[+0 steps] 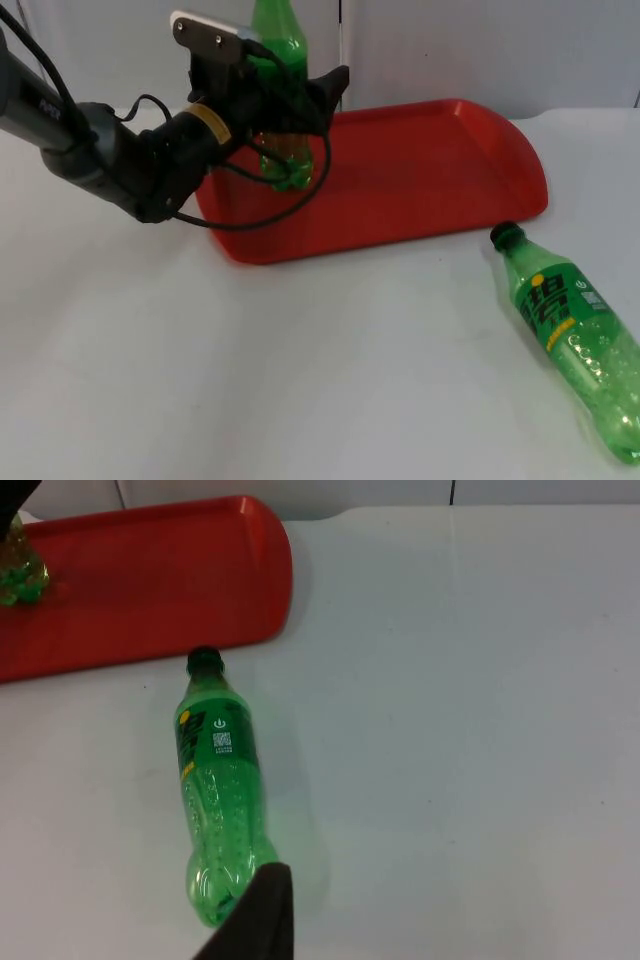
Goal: Place the bottle upright on the tray.
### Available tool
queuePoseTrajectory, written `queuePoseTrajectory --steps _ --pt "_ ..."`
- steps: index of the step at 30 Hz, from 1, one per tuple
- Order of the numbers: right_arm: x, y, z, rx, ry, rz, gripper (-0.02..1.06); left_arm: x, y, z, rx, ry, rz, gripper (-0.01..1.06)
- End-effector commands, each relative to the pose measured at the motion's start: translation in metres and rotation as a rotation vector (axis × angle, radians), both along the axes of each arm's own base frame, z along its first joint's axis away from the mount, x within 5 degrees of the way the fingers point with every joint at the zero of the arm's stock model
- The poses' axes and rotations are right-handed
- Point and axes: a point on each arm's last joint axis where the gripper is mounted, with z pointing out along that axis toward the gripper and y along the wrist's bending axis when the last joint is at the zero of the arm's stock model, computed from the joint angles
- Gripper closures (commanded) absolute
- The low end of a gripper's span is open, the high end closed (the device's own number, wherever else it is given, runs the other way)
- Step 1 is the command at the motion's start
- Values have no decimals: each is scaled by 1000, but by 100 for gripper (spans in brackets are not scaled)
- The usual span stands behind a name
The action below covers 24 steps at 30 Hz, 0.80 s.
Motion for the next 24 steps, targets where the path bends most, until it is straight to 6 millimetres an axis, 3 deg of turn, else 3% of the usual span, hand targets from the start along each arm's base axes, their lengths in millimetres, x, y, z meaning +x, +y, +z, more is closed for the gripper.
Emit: queuePoseTrajectory --steps 1,7,24 --pt "0 0 0 1 -9 -1 0 3 1 14 29 33 15 0" --pt "0 0 0 1 -9 -1 0 4 1 29 83 47 12 0" --pt "0 0 0 1 -9 -1 0 -29 14 18 78 178 56 0"
